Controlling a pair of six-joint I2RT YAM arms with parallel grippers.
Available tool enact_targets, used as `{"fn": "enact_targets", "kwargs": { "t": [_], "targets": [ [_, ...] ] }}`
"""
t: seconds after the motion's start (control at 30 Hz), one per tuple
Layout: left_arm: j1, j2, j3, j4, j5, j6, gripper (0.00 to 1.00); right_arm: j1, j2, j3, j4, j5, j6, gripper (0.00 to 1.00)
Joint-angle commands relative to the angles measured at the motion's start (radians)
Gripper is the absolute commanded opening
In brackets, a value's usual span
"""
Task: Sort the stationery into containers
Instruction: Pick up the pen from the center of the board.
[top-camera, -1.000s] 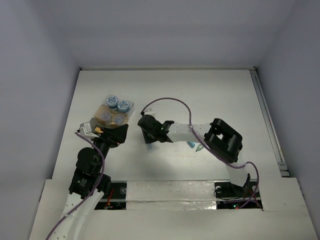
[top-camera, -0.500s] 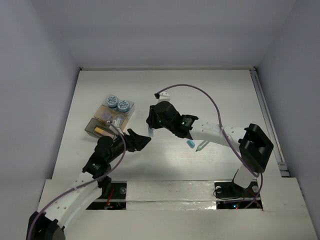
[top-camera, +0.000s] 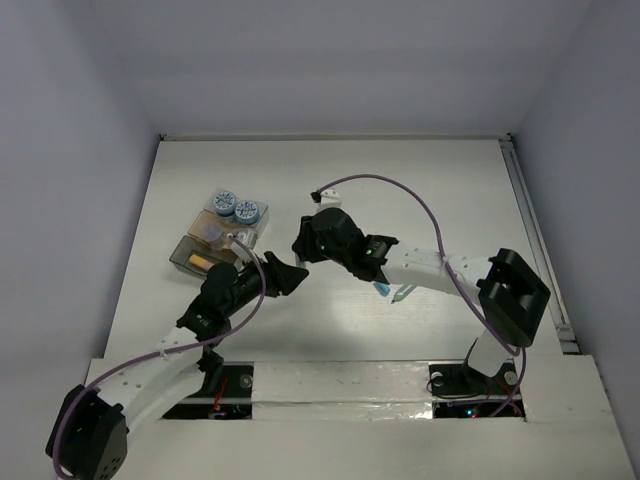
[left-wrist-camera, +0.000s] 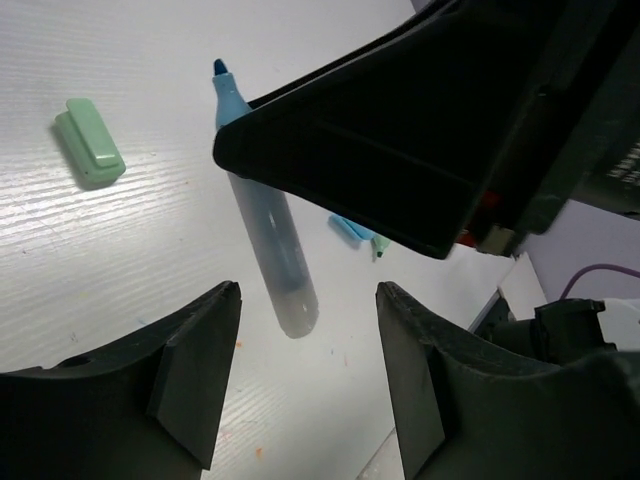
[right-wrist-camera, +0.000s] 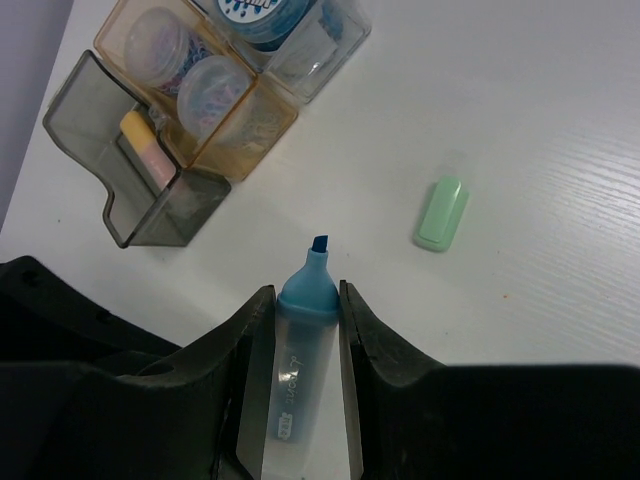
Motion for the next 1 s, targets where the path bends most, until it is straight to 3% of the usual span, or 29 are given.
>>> {"fn": "enact_targets", "kwargs": {
  "t": [0.0, 0.5, 0.67, 0.77, 0.8, 0.93, 0.97],
  "targets": [
    [-0.003, 0.051, 0.049, 0.086, 0.019, 0.030, 0.52, 0.002, -0.056, -0.012, 0.078, -0.010, 0.007, 0.11],
    [-0.022, 0.163, 0.069, 0.189, 0.025, 0.033, 0.29, 0.002, -0.077, -0.043, 0.096, -0.022, 0.014, 0.11],
    [-0.031, 0.190, 0.076, 0.204, 0.038, 0.036, 0.04, 0.002, -0.082, -0.058, 0.104, -0.016, 0.024, 0.11],
    [-0.031, 0.168, 0.081, 0.184, 0.035, 0.043, 0.00, 0.002, -0.097, -0.066, 0.107, -0.004, 0.021, 0.12],
    [-0.031, 0.162, 0.081, 0.179, 0.033, 0.049, 0.00, 0.002, -0.097, -0.067, 0.106, -0.004, 0.019, 0.14],
    [-0.031, 0.134, 0.070, 0.147, 0.022, 0.076, 0.00, -0.009, -0.138, -0.073, 0.067, -0.007, -0.007, 0.47],
    [-0.031, 0.131, 0.064, 0.146, 0.022, 0.082, 0.00, -0.009, -0.178, -0.093, 0.058, -0.008, -0.016, 0.59]
  ]
}}
